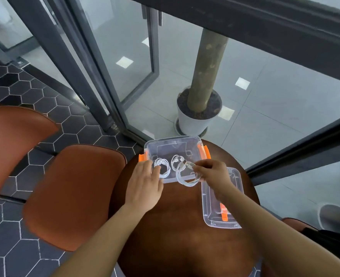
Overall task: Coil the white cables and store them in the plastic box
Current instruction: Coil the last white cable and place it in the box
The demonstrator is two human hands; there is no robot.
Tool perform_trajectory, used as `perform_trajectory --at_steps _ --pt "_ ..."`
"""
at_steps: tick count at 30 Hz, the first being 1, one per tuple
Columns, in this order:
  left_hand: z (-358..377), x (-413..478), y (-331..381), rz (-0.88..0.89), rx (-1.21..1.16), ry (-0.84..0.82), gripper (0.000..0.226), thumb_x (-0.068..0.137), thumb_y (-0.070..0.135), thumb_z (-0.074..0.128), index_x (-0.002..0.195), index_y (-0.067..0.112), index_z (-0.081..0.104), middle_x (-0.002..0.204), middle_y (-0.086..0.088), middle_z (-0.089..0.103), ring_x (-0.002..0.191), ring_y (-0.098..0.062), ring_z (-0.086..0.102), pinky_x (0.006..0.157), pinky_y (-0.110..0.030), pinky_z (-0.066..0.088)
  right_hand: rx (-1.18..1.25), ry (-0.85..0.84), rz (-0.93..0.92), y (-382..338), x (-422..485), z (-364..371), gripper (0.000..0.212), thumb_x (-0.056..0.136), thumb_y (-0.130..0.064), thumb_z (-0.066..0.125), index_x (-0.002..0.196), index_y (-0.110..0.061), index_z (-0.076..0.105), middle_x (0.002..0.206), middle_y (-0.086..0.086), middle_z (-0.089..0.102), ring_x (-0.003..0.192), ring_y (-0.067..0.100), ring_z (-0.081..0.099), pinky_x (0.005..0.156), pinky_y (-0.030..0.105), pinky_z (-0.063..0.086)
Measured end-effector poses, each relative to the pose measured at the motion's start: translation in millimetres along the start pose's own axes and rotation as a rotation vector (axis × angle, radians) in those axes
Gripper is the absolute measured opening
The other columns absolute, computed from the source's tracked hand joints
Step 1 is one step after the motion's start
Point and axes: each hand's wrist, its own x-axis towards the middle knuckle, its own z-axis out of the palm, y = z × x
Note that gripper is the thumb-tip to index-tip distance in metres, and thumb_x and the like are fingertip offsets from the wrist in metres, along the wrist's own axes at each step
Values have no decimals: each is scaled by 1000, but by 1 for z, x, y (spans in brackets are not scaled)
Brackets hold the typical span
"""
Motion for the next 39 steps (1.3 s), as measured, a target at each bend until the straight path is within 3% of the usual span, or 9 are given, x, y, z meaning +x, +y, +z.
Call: perform_trajectory --at_steps 2,4,6,11,15,17,24,28,39 --pt "14 8 -3 35 47 5 37 94 34 52 116 6 61 128 -21 54 126 -40 48 111 -50 37 -35 22 -6 1 15 3 5 84 -11 78 86 -6 78 83 20 75 61 17 64 60 28 59" --pt "27 14 -7 36 53 -3 41 95 34 50 120 4 60 136 -26 50 136 -43 40 115 -54 30 -95 33 -16 2 29 7 5 84 -13 78 80 -13 77 78 15 75 64 19 65 70 38 61" --pt "37 22 -11 6 57 -13 47 95 36 51 127 2 57 142 -26 46 141 -43 36 117 -54 28 -162 36 -33 5 43 15 7 84 -17 78 77 -18 76 73 7 74 65 18 66 74 40 61" --pt "50 44 -15 -130 51 -47 67 96 41 47 147 -2 40 154 -27 33 147 -40 27 121 -49 25 -288 17 -115 1 77 40 7 85 -23 78 86 -17 78 75 0 74 72 21 68 73 36 57" --pt "57 46 -13 -177 32 -55 82 92 41 52 152 -7 25 162 -28 18 152 -37 17 123 -45 24 -329 3 -152 -1 90 55 9 87 -28 77 85 -20 77 73 -8 71 66 9 63 62 22 48" --pt "57 45 -13 -221 13 -65 89 91 44 53 154 -7 17 163 -28 11 153 -37 13 123 -44 24 -335 11 -144 5 95 60 9 87 -29 78 85 -20 78 72 -9 71 65 9 64 63 22 47" --pt "59 46 -13 -296 -39 -117 95 84 29 60 155 -6 7 159 -31 20 150 -41 19 123 -45 23 -385 45 -96 24 101 61 6 89 -23 74 89 -18 76 73 -10 69 68 12 63 68 28 53" --pt "58 45 -13 -288 -33 -131 100 80 24 66 154 -8 8 158 -32 21 150 -43 20 122 -46 25 -489 21 -77 26 114 70 8 89 -20 71 93 -15 76 85 0 74 80 21 68 76 34 58" --pt "59 46 -14 -282 -8 -153 103 80 29 67 154 -8 6 158 -33 19 150 -43 19 123 -46 24 -682 14 -39 29 137 85 20 91 -6 58 101 -14 73 99 9 75 93 29 69 86 41 59"
